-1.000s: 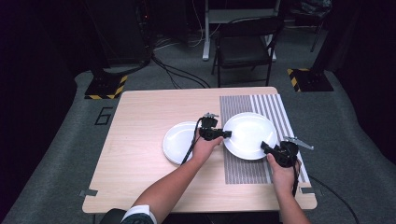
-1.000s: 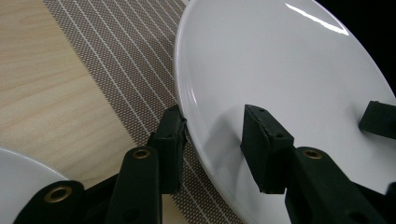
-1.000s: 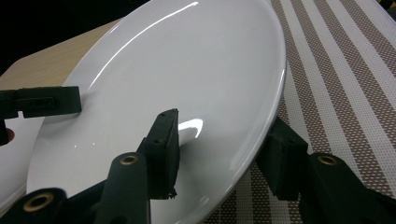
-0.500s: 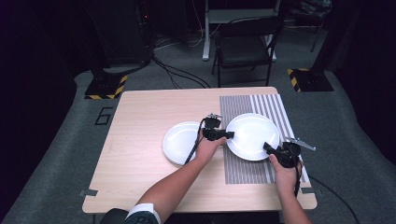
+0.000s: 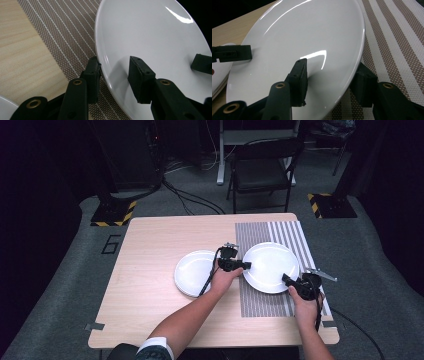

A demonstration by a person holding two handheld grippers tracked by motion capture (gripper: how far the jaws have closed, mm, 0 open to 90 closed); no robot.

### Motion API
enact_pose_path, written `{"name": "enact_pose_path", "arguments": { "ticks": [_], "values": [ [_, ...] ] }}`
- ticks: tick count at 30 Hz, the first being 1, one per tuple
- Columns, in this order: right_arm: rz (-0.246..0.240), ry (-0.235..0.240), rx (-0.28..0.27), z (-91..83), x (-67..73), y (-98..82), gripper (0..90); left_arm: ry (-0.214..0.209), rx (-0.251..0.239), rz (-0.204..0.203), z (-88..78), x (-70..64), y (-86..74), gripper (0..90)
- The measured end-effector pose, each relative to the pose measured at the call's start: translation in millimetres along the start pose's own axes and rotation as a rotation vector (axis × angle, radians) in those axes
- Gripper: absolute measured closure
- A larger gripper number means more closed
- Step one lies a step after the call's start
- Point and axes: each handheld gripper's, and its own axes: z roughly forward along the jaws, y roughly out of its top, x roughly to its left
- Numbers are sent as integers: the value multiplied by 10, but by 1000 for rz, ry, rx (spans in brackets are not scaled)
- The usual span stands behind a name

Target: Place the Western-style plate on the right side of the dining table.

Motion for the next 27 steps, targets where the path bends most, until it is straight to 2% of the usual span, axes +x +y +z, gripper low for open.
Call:
{"name": "enact_pose_path", "arguments": {
  "ticks": [4,5,27],
  "values": [
    [-2,-2,1,7,-11,-3,508,-1,1,-7,20,7,-7,618],
    [-1,-1,1,10,-14,-3,509,-4,2,-20,29,4,-12,618],
    [16,-21,18,79,-139,-29,508,-3,25,-24,176,4,-51,623]
  ]
}}
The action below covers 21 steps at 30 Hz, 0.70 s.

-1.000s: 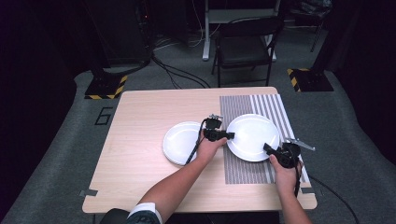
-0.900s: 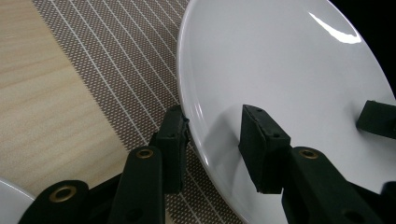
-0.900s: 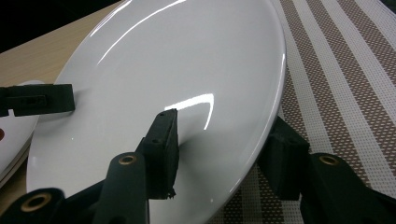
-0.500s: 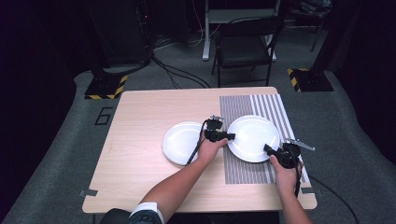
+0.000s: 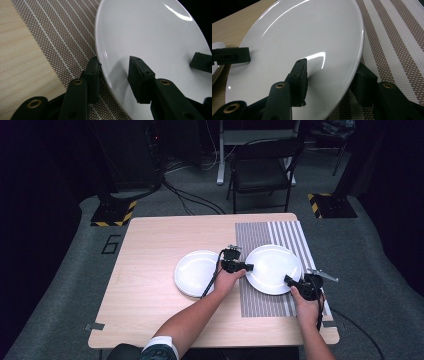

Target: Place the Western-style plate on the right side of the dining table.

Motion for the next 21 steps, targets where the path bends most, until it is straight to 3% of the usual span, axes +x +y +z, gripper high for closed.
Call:
{"name": "enact_pose_path", "arguments": {
  "ticks": [21],
  "values": [
    [5,-21,26,88,-85,-26,504,7,19,-11,119,12,-26,633]
  ]
}}
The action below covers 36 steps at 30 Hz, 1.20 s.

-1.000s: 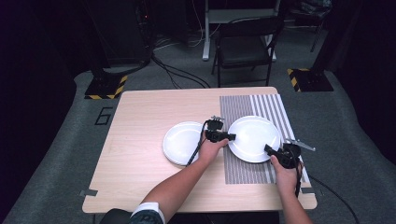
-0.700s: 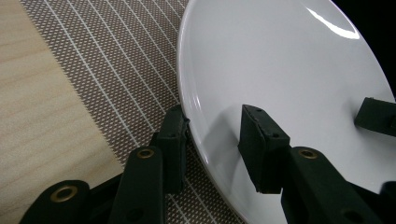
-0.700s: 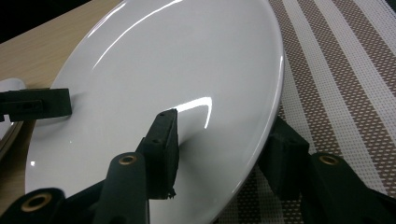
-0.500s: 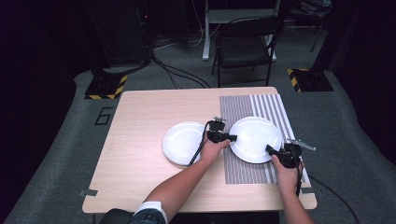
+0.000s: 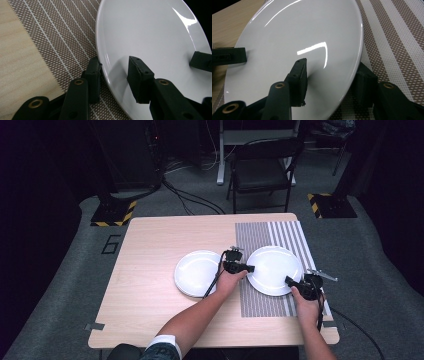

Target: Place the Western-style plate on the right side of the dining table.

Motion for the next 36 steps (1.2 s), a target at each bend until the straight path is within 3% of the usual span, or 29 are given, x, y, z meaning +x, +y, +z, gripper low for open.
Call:
{"name": "enact_pose_path", "arguments": {
  "ticks": [27,34,36],
  "values": [
    [-21,-9,3,3,14,1,476,13,5,-17,-10,-13,1,619],
    [-25,-35,7,-9,5,13,472,10,8,-11,-12,-22,1,594],
    [-50,-63,5,-13,2,15,480,17,9,4,-10,-31,0,582]
  ]
}}
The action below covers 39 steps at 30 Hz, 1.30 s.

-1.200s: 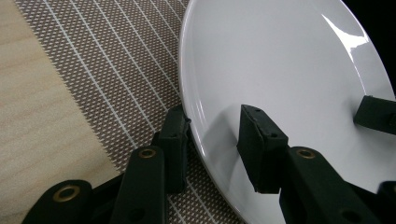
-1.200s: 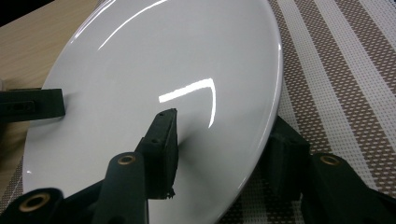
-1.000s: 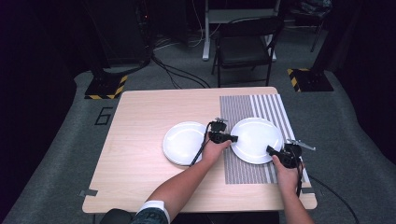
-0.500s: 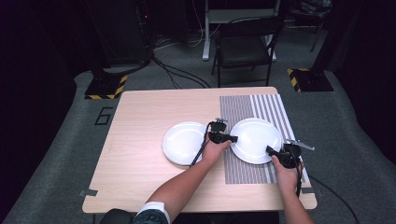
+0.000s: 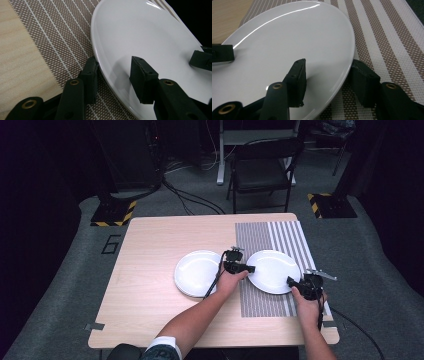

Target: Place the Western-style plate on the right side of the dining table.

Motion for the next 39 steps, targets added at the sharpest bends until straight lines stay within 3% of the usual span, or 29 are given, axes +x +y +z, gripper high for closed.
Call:
{"name": "enact_pose_path", "arguments": {
  "ticks": [18,31,34,39],
  "values": [
    [12,-7,13,-13,-6,14,473,0,15,15,-19,0,10,540],
    [-7,-24,-11,-56,7,30,469,6,-21,50,-87,-29,58,509],
    [-19,-26,-23,-81,25,52,464,17,-20,73,-115,-22,70,505],
    [-30,-23,-44,-121,68,77,448,28,-33,71,-156,-13,82,504]
  ]
}}
